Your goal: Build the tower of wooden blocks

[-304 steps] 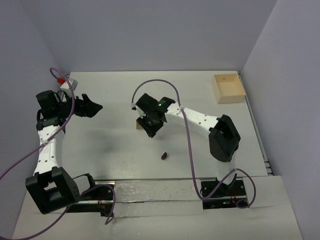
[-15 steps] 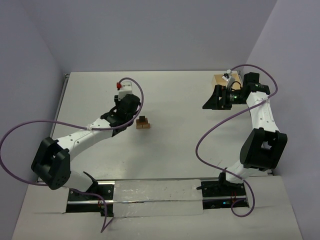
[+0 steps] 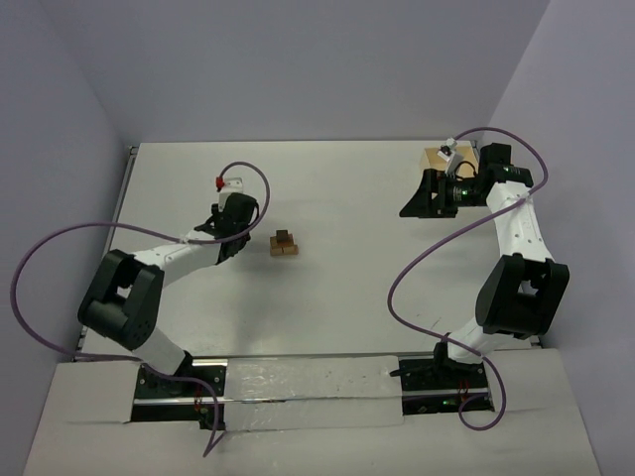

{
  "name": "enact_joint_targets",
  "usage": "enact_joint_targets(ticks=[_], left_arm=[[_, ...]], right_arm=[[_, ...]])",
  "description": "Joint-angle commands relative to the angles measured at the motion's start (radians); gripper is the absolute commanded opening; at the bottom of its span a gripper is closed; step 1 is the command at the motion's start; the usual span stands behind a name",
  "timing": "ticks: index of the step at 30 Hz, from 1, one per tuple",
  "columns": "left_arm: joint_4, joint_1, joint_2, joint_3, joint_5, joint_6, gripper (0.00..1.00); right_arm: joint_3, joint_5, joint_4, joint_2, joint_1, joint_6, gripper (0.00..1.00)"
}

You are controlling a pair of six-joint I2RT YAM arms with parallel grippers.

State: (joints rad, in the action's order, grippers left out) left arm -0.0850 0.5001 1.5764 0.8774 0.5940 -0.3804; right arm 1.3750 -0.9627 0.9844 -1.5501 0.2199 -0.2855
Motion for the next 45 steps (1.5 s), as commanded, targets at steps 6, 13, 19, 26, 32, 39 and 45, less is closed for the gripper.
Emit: enact_joint_targets(ticks=[6, 13, 19, 26, 32, 39, 45], left_arm=[[-0.021, -0.091, 0.152, 0.141, -0.103, -0.040, 0.00], [-0.139, -0.104, 0.227, 0.199, -0.126, -0.108, 0.12], [-0.201, -0.115, 0.271, 0.235, -0.143, -0.136, 0.17], [-0.222, -0.117, 0.286, 0.238, -0.176, -0.134, 0.40], [-0.247, -0.117, 0.265, 0.229, -0.226, -0.123, 0.71], [-0.297, -0.139, 0.224, 0.233, -0.305, -0.059, 0.79], [-0.344, -0.260, 0.117, 0.252, -0.630, 0.325, 0.81]], right_arm=[[0.006, 0.001, -0.009, 0.021, -0.007, -0.011, 1.00], [0.010, 0.000, -0.006, 0.016, -0.008, -0.010, 1.00], [0.010, 0.002, -0.004, 0.018, -0.007, -0.011, 1.00], [0.016, 0.002, 0.001, 0.017, -0.008, -0.014, 1.00], [0.021, -0.002, 0.008, 0.012, -0.007, -0.017, 1.00], [0.024, -0.002, 0.013, 0.010, -0.007, -0.022, 1.00], [0.024, -0.012, 0.019, 0.006, -0.008, -0.029, 1.00]])
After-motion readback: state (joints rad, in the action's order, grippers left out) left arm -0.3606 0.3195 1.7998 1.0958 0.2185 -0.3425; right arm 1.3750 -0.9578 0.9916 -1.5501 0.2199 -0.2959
